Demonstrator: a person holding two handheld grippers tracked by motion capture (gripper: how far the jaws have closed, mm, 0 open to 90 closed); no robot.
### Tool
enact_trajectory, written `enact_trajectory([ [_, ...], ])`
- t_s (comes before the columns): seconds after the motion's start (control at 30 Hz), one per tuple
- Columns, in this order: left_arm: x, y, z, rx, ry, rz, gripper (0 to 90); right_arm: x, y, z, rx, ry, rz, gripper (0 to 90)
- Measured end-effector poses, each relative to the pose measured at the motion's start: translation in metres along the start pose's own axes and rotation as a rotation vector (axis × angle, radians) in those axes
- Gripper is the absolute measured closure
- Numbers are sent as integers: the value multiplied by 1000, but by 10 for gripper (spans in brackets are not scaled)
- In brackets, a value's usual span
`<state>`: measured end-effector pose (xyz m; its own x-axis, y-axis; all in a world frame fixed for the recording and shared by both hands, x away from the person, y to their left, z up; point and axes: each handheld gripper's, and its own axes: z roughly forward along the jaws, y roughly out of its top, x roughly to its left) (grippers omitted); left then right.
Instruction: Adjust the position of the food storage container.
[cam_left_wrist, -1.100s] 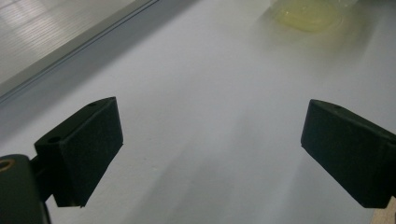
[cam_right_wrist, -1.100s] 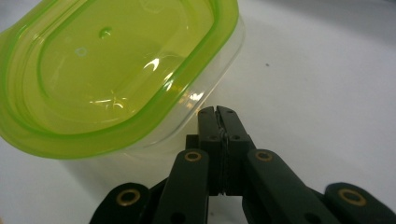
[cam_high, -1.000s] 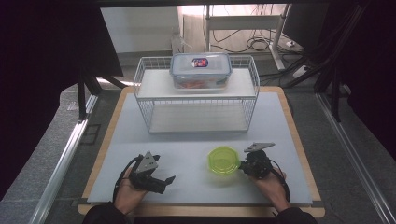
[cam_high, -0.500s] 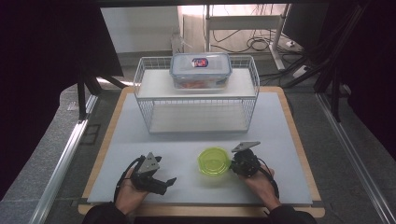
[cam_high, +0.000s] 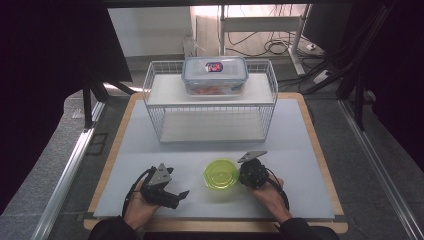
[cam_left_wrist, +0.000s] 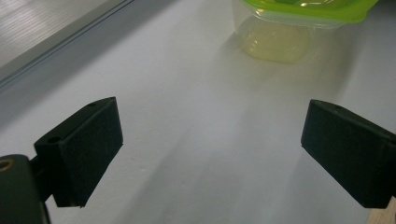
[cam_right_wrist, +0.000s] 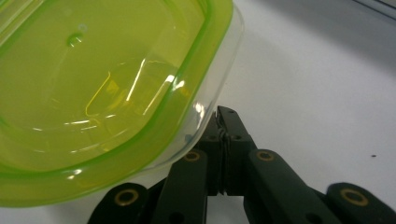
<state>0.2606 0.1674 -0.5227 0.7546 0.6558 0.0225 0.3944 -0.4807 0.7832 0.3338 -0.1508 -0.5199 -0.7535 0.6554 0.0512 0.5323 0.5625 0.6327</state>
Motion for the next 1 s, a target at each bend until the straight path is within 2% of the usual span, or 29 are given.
enact_trajectory([
  [0.1, 0, 0, -2, -8, 2, -1, 52, -2, -2, -2, 0, -23, -17, 830],
  [0.27, 1, 0, -3, -17, 9, 2, 52, -9, -4, -7, -23, -28, -7, 661],
  [0.47, 2, -1, -4, -21, 15, 5, 50, -15, -6, -16, -37, -79, -48, 488],
  [0.8, 1, -1, -4, -28, 33, 25, 42, -29, -12, -27, -75, -80, -23, 285],
  [1.0, 0, 0, -4, -32, 36, 29, 42, -36, -16, -31, -75, -81, -5, 193],
])
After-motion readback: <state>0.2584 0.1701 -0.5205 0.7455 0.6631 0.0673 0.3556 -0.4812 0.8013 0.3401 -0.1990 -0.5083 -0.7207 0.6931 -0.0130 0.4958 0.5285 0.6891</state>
